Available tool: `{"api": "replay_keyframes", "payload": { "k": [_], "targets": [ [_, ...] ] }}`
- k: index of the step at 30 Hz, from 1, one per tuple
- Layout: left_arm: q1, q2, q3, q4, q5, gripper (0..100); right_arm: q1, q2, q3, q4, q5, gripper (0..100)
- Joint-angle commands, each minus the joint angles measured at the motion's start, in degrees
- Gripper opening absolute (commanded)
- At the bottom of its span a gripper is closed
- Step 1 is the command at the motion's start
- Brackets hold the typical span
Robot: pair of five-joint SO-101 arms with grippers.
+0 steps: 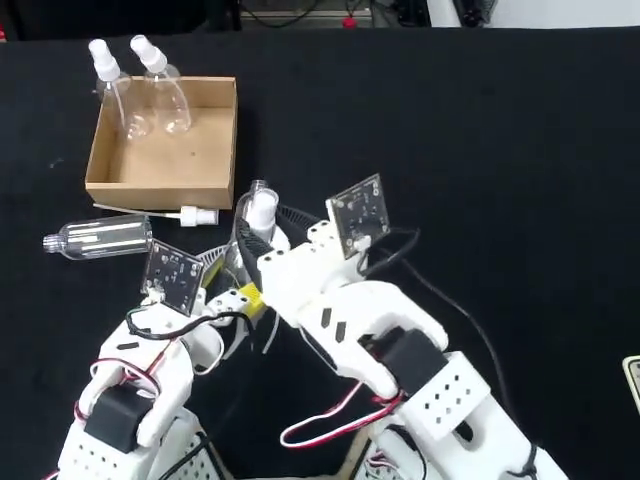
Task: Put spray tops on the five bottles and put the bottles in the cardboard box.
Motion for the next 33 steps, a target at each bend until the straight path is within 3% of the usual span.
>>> {"api": "replay_keyframes", "payload": {
  "k": [1, 8, 14, 22, 33],
  "targets": [
    [-0.7, -0.5, -0.7, 0.3, 0.4, 13, -1.3, -1.5, 0.1, -1.8, 1.1, 8.2],
    [-0.4, -0.5, -0.9, 0.3, 0.4, 13, -3.3, -1.6, 0.0, 1.9, 7.6, 8.5],
    [-0.7, -0.5, -1.0, 0.3, 0.4, 13, -3.4, -1.7, -0.1, 2.4, 8.3, 21.0],
    [-0.8, -0.5, -1.2, 0.3, 0.4, 13, -3.4, -1.8, -1.3, 2.8, 8.5, 21.2],
    [-0.8, -0.5, -1.2, 0.1, 0.4, 13, -1.3, -13.5, -9.5, 14.7, 9.1, 21.1]
  ]
}}
